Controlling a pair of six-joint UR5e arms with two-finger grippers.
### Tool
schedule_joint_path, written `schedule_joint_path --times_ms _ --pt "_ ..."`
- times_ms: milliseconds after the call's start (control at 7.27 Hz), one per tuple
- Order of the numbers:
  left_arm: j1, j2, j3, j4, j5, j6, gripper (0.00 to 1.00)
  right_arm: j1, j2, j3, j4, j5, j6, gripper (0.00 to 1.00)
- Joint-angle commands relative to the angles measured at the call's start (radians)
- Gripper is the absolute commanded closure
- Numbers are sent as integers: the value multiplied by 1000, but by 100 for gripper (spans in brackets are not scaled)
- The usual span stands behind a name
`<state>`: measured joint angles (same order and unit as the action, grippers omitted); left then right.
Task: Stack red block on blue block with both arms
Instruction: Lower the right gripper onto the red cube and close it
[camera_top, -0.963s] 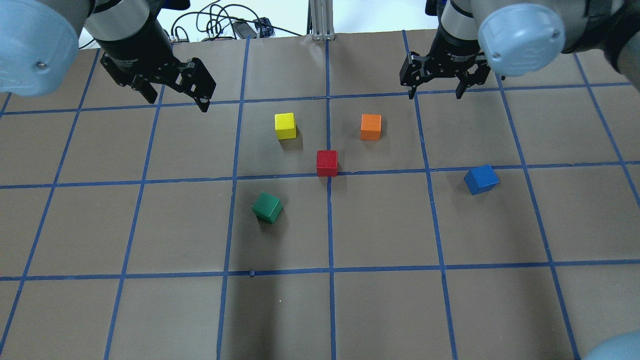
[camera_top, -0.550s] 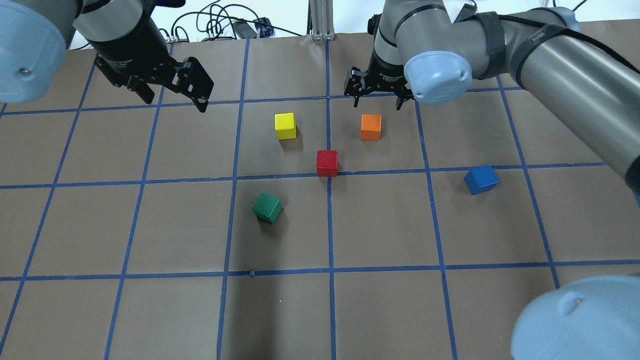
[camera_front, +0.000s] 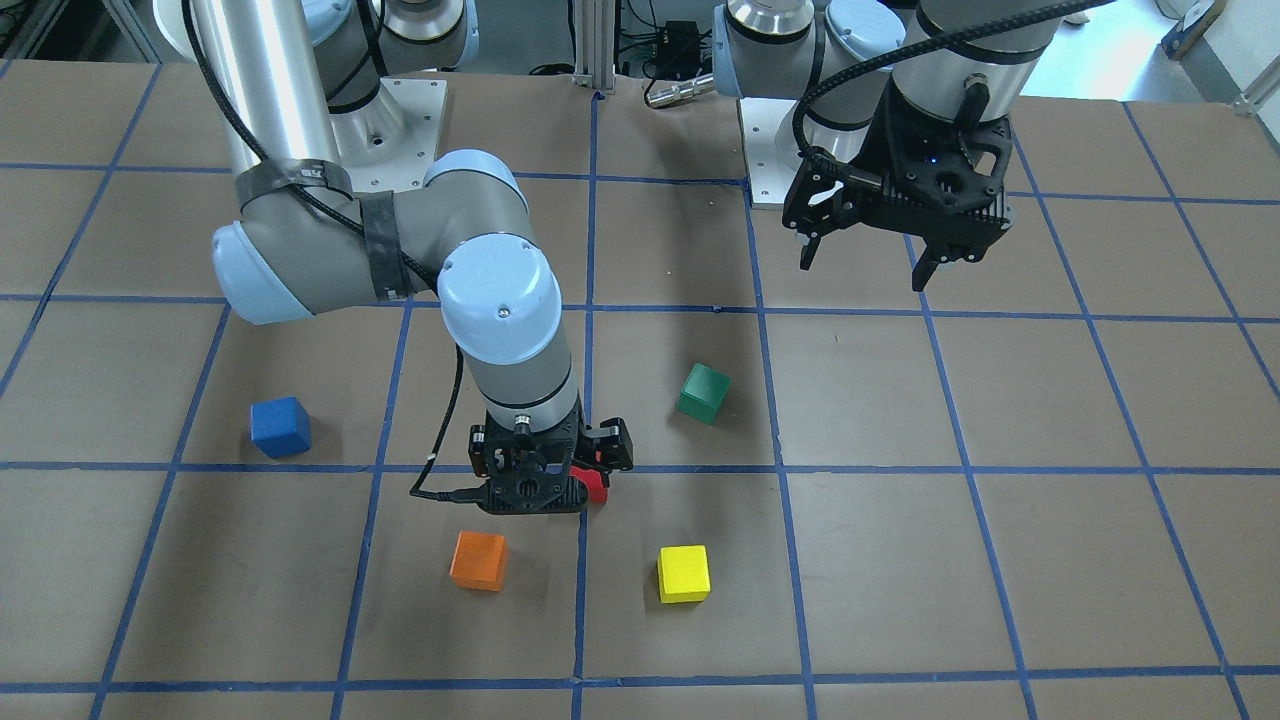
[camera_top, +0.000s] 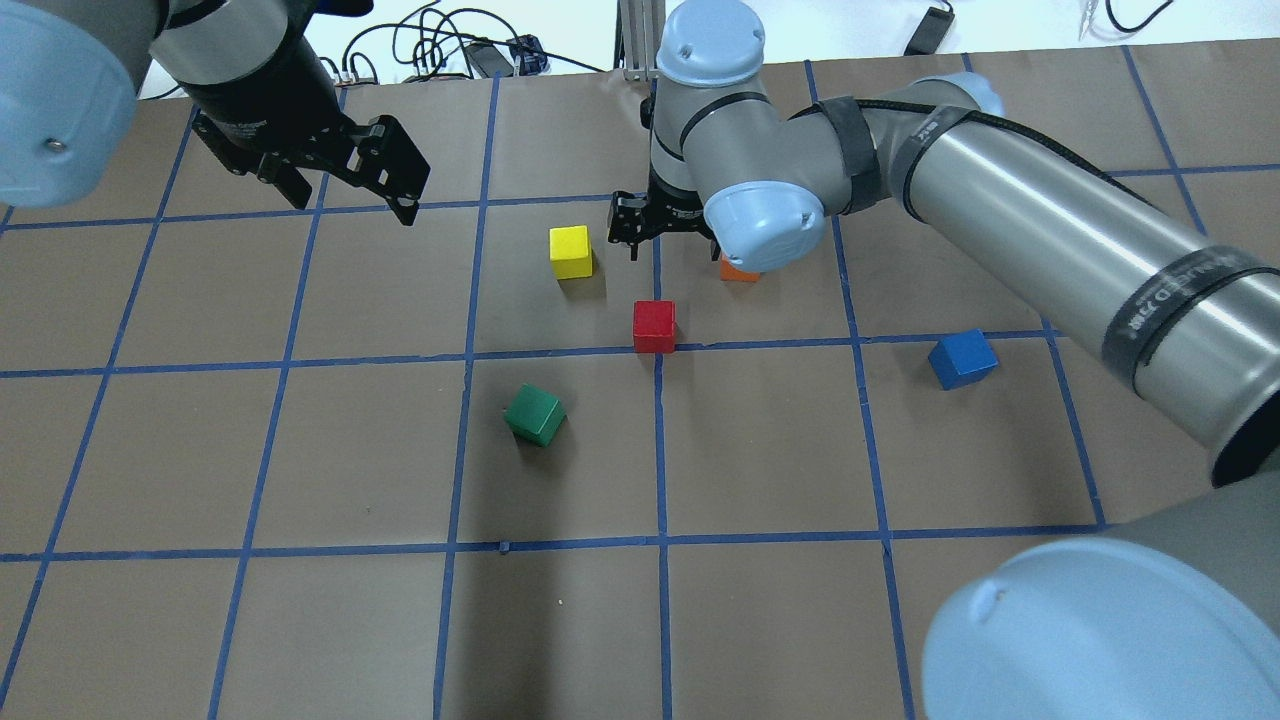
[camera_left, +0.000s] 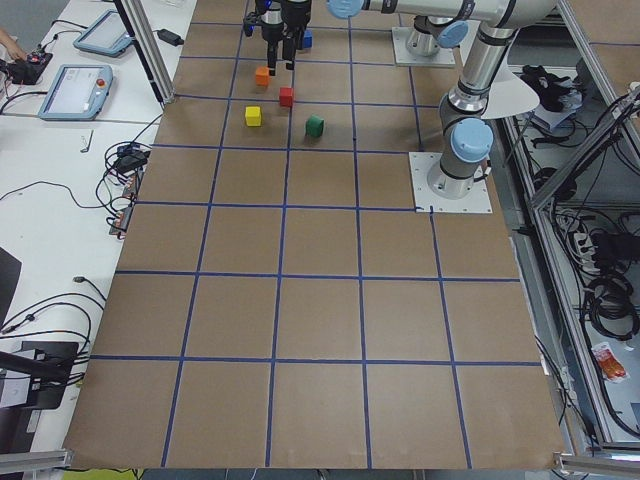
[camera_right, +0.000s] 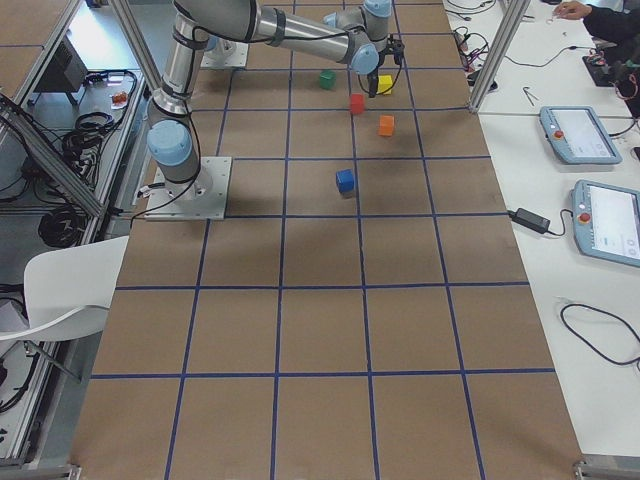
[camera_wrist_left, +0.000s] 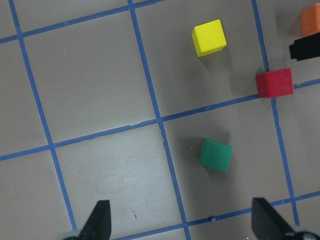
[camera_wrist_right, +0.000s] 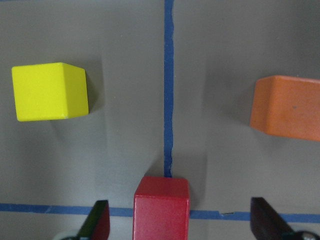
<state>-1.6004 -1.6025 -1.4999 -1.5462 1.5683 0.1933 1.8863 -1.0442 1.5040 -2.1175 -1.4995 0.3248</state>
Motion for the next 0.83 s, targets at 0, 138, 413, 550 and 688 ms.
schedule_joint_path --times_ms 0,138,413,550,688 --pt "0 1 0 0 -1 0 0 7 13 43 -9 5 34 0" --pt "0 0 0 1 -1 0 0 7 36 48 -9 7 36 0" --pt "-1 1 0 0 -1 0 0 7 59 48 -4 8 36 0" --pt "-1 0 0 0 -1 0 0 8 70 48 -6 24 34 0" --pt "0 -1 0 1 -1 0 0 8 73 48 -12 62 36 0"
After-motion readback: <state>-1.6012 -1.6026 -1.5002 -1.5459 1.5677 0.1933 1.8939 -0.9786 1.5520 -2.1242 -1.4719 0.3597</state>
